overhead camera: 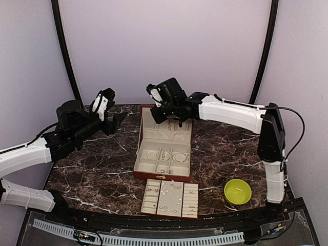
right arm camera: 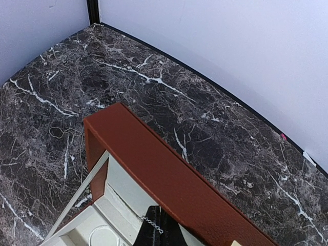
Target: Organize the mixed jewelry
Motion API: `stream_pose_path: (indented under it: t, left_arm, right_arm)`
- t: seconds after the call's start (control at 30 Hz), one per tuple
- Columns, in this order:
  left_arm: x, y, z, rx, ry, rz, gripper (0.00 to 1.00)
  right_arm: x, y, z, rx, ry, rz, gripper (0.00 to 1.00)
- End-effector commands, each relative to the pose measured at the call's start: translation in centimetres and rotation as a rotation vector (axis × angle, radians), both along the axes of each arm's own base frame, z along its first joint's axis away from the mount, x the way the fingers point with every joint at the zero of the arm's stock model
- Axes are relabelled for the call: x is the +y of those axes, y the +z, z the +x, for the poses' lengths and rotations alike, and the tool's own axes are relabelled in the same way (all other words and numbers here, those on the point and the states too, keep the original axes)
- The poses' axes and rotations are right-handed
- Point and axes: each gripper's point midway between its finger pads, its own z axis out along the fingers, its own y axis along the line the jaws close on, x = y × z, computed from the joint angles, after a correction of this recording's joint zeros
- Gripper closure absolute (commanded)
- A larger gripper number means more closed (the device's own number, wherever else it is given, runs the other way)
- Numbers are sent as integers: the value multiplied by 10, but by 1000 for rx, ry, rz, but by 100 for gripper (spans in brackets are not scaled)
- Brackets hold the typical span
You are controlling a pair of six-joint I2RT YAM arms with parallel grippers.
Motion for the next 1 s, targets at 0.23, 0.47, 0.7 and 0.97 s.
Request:
stream_pose_path:
  t: [0.23,0.47,0.7,0.97]
  left_arm:
    - [6,21,-10,-35,-11,-45,32]
    - [7,23,-12,-38,-15,-51,31]
    - [8,25,-12,-44,-10,-52,31]
    - [8,26,-12,-45,-11,-53,31]
  right_arm:
    - [3,3,3,50,-29,-49,100]
    - [-4,-4,9,79,-79,-74,100]
    - [-8,-2,9,79,-93,-72,100]
    - [-8,12,9,71,-99,-24,100]
